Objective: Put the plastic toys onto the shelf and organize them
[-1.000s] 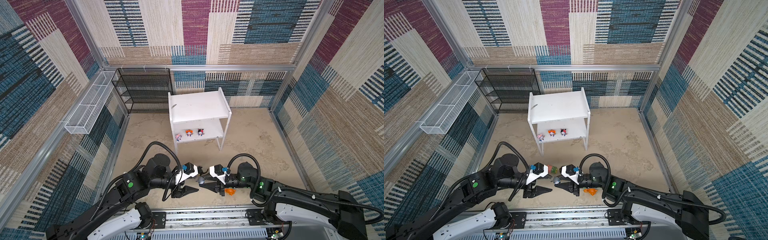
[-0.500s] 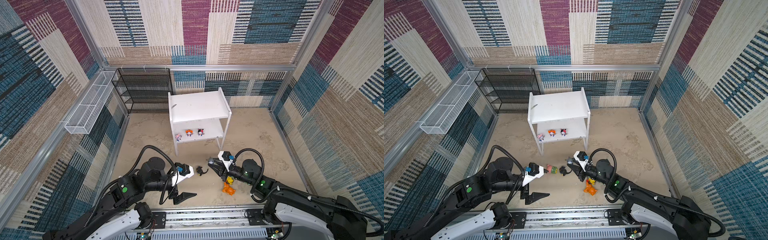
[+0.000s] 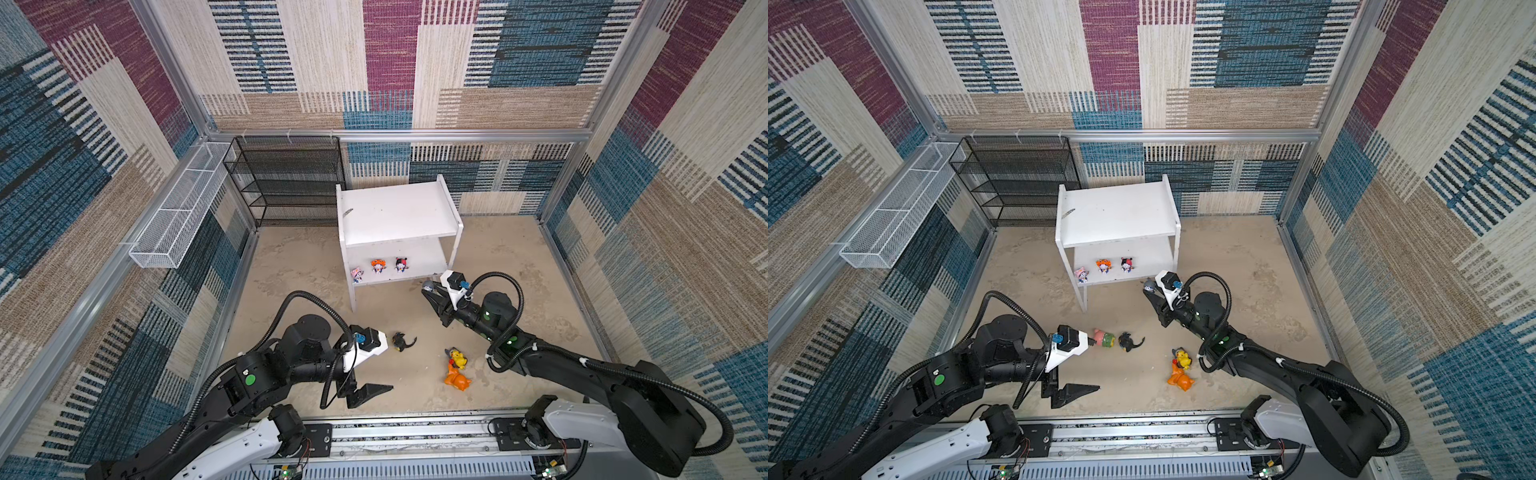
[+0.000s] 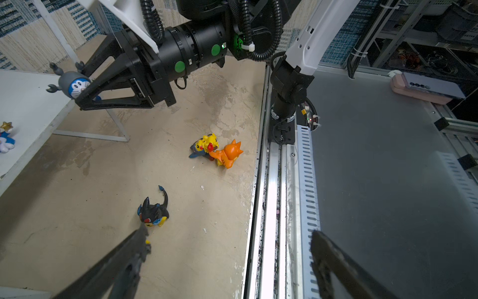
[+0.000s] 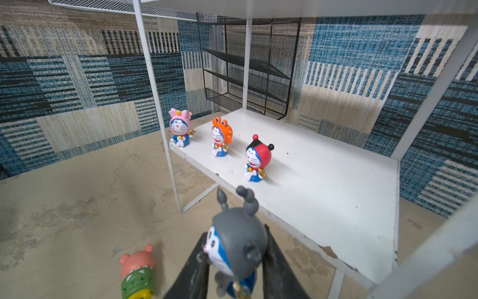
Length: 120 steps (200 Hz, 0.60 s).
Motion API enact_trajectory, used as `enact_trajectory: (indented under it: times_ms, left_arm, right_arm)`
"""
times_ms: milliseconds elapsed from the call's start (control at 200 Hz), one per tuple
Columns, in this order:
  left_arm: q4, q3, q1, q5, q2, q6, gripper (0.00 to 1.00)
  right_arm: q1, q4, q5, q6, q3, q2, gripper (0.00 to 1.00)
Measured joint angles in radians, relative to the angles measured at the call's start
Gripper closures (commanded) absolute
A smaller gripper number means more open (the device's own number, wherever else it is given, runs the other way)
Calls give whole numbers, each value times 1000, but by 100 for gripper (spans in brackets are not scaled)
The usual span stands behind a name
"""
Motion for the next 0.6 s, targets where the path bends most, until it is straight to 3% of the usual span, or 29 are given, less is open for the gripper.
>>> enact_trajectory:
  times_ms: [601]
  left_arm:
    - [1,-7,0,0,-18,-3,1]
  right_arm:
    - [-50,151,0,-6,91,208,66]
